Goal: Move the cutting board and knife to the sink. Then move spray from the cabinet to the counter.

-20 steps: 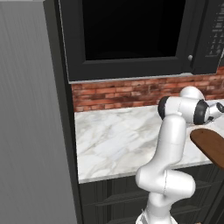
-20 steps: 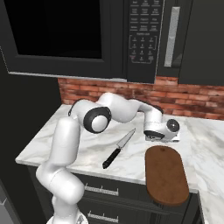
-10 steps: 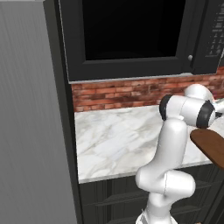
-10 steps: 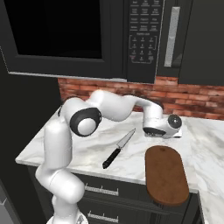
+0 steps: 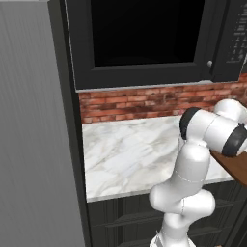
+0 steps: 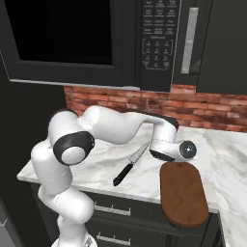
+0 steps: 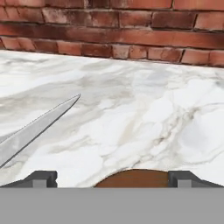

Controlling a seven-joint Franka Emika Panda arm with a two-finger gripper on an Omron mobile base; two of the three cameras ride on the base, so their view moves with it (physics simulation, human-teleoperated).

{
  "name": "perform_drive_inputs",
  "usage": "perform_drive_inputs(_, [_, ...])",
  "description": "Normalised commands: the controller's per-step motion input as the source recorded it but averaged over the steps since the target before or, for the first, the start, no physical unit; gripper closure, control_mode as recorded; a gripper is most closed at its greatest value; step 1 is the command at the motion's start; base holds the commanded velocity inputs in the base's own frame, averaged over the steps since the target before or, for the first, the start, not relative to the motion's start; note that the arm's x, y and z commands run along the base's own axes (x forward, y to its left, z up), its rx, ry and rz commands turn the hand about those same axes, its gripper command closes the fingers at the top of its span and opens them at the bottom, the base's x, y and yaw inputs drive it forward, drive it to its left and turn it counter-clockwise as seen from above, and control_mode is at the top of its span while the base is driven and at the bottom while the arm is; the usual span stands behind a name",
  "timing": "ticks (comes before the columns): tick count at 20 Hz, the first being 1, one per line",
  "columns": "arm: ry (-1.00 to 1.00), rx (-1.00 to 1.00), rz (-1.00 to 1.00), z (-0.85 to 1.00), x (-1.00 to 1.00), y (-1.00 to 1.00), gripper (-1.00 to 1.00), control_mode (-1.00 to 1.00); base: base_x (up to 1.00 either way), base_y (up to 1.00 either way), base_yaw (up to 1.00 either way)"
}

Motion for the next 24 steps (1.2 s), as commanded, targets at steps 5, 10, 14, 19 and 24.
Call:
perform_drive_inputs(5, [-0.26,-0.09,0.02,0.25,-0.82,0.20,-1.00,-1.00,0.00,0.00,0.00])
perform_drive_inputs(10, [-0.07,-0.15,0.02,0.82,-0.50,0.17,-1.00,-1.00,0.00,0.00,0.00])
perform_drive_inputs(14, [0.01,-0.10,0.00,0.90,-0.30,0.04,-1.00,-1.00,0.00,0.00,0.00])
perform_drive_inputs(19, [0.14,-0.03,0.00,0.93,-0.31,0.00,-1.00,-1.00,0.00,0.00,0.00])
perform_drive_inputs(24, [0.14,0.00,-0.01,0.34,-0.53,0.00,-1.00,-1.00,0.00,0.00,0.00])
